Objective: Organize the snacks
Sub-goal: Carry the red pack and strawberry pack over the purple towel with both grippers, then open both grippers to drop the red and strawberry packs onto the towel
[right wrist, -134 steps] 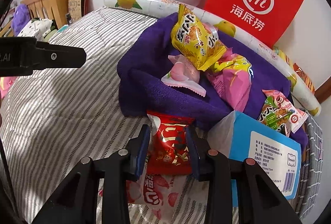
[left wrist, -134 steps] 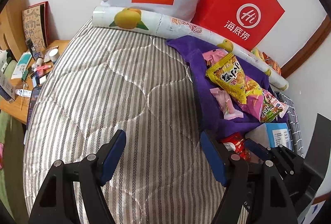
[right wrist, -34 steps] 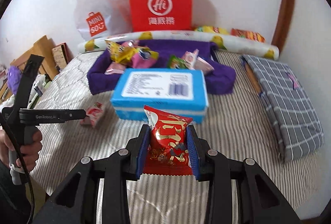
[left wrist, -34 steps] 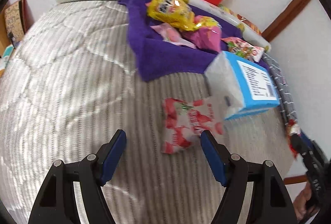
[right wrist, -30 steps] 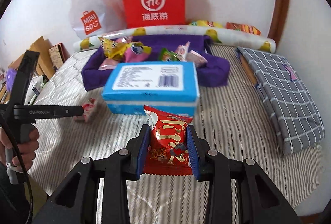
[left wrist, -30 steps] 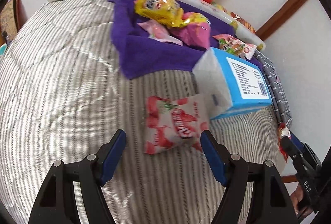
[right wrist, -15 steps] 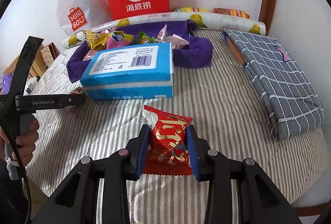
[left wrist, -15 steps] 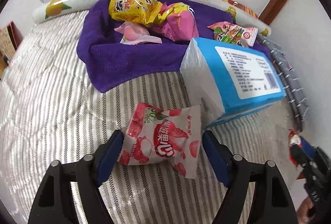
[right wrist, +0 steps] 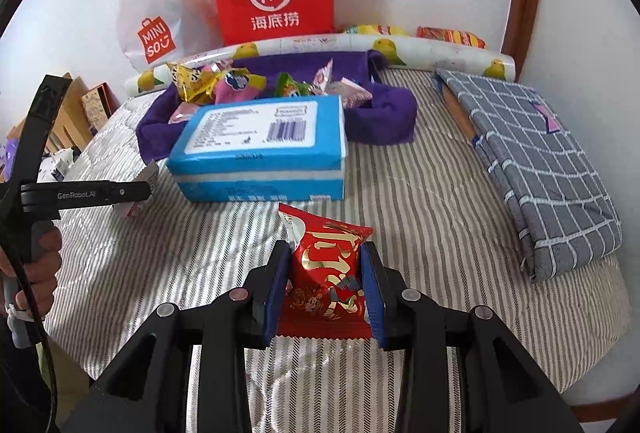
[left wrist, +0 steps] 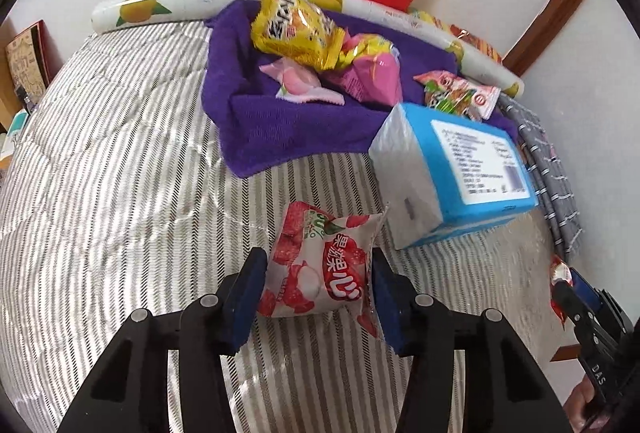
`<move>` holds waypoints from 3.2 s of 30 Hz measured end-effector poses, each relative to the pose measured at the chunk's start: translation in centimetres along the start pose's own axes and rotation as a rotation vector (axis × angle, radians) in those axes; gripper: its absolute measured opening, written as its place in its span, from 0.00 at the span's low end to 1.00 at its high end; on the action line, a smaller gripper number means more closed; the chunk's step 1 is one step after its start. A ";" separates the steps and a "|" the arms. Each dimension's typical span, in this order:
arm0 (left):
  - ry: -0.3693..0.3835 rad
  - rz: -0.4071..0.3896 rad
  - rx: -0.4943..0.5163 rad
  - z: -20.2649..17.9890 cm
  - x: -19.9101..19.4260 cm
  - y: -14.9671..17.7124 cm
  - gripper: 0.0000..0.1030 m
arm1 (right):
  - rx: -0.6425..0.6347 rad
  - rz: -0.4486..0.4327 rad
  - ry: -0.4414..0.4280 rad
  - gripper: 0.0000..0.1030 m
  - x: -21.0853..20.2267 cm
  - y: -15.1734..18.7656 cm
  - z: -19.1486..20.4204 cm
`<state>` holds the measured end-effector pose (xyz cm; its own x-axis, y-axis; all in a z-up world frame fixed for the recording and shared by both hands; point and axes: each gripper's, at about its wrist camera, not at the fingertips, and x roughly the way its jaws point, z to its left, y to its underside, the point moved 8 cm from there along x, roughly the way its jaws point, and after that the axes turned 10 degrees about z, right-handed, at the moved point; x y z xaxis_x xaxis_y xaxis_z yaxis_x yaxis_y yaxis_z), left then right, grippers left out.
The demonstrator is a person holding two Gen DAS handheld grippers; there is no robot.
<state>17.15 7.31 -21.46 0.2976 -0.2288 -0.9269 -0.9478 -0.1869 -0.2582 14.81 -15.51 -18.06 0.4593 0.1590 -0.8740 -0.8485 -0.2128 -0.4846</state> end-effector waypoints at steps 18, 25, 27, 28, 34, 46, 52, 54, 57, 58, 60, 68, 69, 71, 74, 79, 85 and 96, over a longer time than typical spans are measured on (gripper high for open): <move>0.037 -0.131 0.057 -1.5 -6.7 -6.0 0.48 | 0.013 -0.123 -0.040 0.34 -3.7 -9.3 1.1; 0.047 -0.155 0.066 -2.0 -7.0 -9.4 0.48 | 0.008 -0.152 -0.050 0.34 -3.2 -13.5 1.8; 0.041 -0.155 0.073 -2.1 -6.7 -10.4 0.48 | 0.005 -0.156 -0.063 0.34 -2.8 -14.6 2.2; 0.036 -0.155 0.076 -2.2 -6.6 -10.9 0.48 | 0.005 -0.156 -0.068 0.34 -2.5 -15.1 2.4; 0.032 -0.160 0.092 -2.7 -6.0 -13.6 0.48 | 0.008 -0.152 -0.089 0.34 -0.6 -18.0 2.8; 0.021 -0.150 0.101 -3.7 -4.3 -17.7 0.48 | 0.017 -0.126 -0.114 0.35 3.6 -21.7 2.3; 0.006 -0.117 0.093 -3.7 -1.7 -18.8 0.48 | 0.021 -0.078 -0.124 0.34 6.9 -22.6 2.1; 0.000 -0.103 0.090 -3.7 -0.8 -19.0 0.48 | 0.020 -0.054 -0.121 0.35 8.1 -22.6 2.1; -0.014 -0.086 0.092 -3.8 0.5 -19.2 0.48 | 0.021 -0.014 -0.120 0.35 10.0 -22.5 2.0; -0.018 -0.082 0.094 -3.8 0.8 -19.2 0.49 | 0.021 -0.005 -0.120 0.35 10.5 -22.4 2.0; -0.027 -0.077 0.097 -3.8 1.4 -19.4 0.49 | 0.019 0.011 -0.123 0.35 11.3 -22.3 1.9; -0.025 -0.064 0.101 -4.0 2.8 -19.8 0.51 | 0.006 0.046 -0.107 0.35 12.8 -21.9 1.8; -0.025 -0.062 0.102 -4.1 2.9 -19.8 0.51 | 0.004 0.047 -0.105 0.35 12.9 -21.9 1.8; -0.026 -0.063 0.104 -4.1 3.0 -19.8 0.52 | 0.000 0.049 -0.104 0.36 13.1 -21.9 1.9; -0.025 -0.064 0.108 -4.2 3.1 -19.7 0.53 | -0.002 0.052 -0.104 0.36 13.2 -21.9 1.9; -0.002 -0.059 0.110 -4.7 2.9 -19.7 0.58 | -0.002 0.056 -0.101 0.42 13.0 -22.0 1.8; -0.032 -0.095 0.101 -5.0 1.2 -19.5 0.68 | -0.007 0.030 -0.096 0.54 11.4 -22.0 1.9; -0.028 -0.138 0.117 -6.4 -4.0 -15.5 0.77 | 0.022 -0.042 -0.033 0.78 3.9 -19.9 1.3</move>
<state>31.41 4.98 -12.03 0.4237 -0.1813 -0.8875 -0.9057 -0.1022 -0.4115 33.17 -9.40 -11.78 0.4862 0.1991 -0.8509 -0.8343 -0.1840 -0.5198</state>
